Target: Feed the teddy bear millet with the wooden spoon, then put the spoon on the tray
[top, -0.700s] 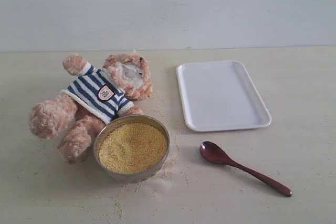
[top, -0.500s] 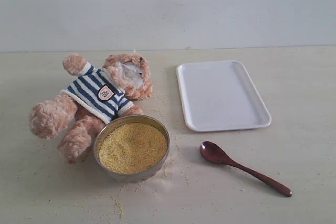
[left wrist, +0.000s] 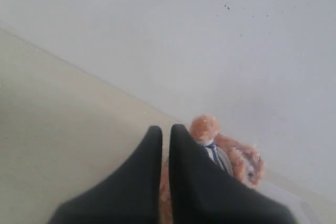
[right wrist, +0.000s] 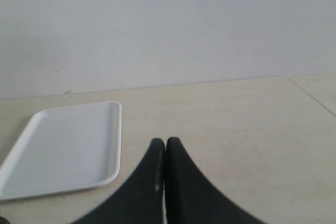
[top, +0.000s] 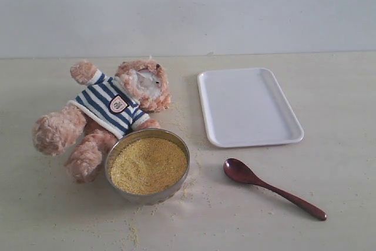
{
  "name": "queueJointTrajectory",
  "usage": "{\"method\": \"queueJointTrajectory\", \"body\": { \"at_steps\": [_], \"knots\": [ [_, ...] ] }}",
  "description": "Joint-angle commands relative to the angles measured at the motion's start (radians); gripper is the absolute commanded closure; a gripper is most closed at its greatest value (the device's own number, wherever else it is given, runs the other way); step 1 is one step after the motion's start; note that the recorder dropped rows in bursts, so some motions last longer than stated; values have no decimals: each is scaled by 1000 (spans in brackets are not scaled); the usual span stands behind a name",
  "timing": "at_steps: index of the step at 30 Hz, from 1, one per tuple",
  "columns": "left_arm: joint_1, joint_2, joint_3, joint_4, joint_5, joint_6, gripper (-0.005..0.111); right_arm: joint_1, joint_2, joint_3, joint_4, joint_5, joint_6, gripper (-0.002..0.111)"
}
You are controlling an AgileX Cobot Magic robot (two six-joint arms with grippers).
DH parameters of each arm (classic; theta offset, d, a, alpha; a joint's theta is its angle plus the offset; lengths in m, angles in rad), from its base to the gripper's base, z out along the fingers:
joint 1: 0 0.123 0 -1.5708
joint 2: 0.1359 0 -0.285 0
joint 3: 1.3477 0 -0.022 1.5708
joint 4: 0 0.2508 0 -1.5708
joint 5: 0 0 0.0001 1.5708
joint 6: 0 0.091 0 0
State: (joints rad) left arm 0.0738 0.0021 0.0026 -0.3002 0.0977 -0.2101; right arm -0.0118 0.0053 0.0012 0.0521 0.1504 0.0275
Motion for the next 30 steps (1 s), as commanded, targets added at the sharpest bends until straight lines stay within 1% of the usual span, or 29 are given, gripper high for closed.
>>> {"method": "queueJointTrajectory", "body": {
  "at_steps": [1,2,3,4,5,6,8,9,12,13,16,19,24,25,27,28,30],
  "knots": [
    [-2,-2,-3,-144,-21,-69,102,1,-5,-1,-5,-5,-2,108],
    [-2,-2,-9,-285,9,-112,102,1,-5,-1,-5,-5,-2,108],
    [-4,-2,-44,-329,60,-99,102,1,-5,-1,-5,-5,-2,108],
    [-4,-2,-109,-348,175,-31,102,1,-5,-1,-5,-5,-2,108],
    [-4,-2,-167,-358,258,18,102,1,-5,-1,-5,-5,-2,108],
    [-4,-2,-244,-394,349,111,102,1,-5,-1,-5,-5,-2,108],
    [-4,19,-344,-448,503,218,102,1,-5,-1,-5,-5,-2,108],
    [-4,42,-375,-462,558,238,102,1,-5,-1,-5,-5,-2,108],
    [-4,164,-462,-469,771,257,102,1,-5,-1,-5,-5,-2,108],
    [-4,283,-510,-469,904,327,102,1,-5,-1,-5,-5,-2,108],
    [-4,429,-566,-498,1054,443,102,1,-5,-1,-5,-5,-2,108],
    [-4,544,-610,-536,1116,551,102,1,-5,-1,-5,-5,-2,108],
    [-4,650,-637,-555,1111,614,102,1,-5,-1,-5,-5,-2,108],
    [-4,660,-637,-555,1097,635,102,1,-5,-1,-5,-5,-2,108],
    [-4,683,-642,-552,1022,700,102,1,-5,-1,-5,-5,-2,108],
    [-2,703,-661,-538,956,748,102,1,-5,-1,-5,-5,-2,108],
    [-2,764,-718,-522,887,754,102,1,-5,-1,-5,-5,-2,108]
  ]
}}
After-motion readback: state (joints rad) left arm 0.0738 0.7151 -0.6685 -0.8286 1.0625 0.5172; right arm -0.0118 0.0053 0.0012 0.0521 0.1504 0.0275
